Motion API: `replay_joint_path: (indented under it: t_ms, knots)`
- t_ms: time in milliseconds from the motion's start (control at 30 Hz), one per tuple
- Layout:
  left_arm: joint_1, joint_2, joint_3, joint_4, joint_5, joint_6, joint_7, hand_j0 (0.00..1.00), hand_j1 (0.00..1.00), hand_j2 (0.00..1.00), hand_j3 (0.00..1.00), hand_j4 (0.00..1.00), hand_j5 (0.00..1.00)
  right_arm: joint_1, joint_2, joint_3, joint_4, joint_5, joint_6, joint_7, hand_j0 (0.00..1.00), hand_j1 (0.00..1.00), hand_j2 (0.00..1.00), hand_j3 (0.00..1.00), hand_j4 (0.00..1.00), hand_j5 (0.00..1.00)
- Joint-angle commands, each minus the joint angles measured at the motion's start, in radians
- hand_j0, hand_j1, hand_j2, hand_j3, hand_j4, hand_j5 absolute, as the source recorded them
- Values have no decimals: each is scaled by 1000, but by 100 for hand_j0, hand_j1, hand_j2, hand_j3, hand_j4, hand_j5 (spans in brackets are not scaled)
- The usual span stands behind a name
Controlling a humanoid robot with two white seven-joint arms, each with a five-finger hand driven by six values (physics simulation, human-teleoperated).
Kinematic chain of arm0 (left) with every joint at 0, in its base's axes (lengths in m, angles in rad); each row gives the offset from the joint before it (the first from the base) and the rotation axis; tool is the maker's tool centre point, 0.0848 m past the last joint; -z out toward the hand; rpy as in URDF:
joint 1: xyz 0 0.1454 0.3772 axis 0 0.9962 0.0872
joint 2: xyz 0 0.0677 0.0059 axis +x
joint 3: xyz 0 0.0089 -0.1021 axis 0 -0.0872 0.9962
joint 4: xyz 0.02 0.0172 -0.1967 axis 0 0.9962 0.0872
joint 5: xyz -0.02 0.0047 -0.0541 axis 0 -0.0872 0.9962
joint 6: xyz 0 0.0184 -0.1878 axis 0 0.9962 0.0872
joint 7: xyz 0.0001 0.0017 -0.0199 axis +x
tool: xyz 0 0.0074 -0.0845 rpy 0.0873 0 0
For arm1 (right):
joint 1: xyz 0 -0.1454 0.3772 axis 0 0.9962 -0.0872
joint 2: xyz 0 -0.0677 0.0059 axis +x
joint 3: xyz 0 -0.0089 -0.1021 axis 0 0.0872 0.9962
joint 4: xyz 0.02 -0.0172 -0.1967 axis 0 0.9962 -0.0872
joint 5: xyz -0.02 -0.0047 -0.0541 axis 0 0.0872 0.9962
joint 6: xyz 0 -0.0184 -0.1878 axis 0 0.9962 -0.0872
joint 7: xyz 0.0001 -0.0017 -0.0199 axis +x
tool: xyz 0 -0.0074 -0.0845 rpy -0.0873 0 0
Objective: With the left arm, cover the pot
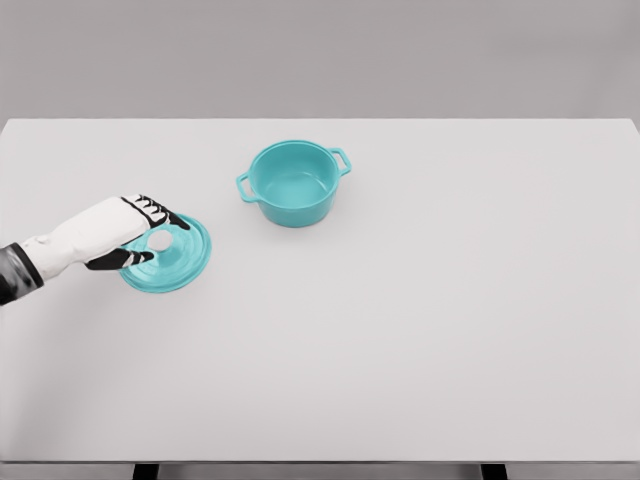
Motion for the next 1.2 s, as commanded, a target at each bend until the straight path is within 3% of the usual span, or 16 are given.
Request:
replay_joint_path:
  t_ms: [0, 267, 567, 1167]
  knots:
    - [-2, -13, -4, 21, -5, 1, 1, 75, 75, 75, 75, 75, 75, 0, 0, 0, -1, 0, 0, 0, 100, 100, 100, 100, 100, 100]
    - [-8, -22, -10, 45, -6, 1, 1, 75, 75, 75, 75, 75, 75, 0, 0, 0, -1, 0, 0, 0, 100, 100, 100, 100, 100, 100]
    - [-11, -22, -10, 53, -20, 1, 1, 68, 68, 68, 68, 68, 68, 0, 0, 0, 1, 0, 0, 0, 100, 100, 100, 100, 100, 100]
    - [-12, -23, -25, 64, -21, 1, 1, 68, 68, 68, 68, 68, 68, 0, 0, 0, 1, 0, 0, 0, 100, 100, 100, 100, 100, 100]
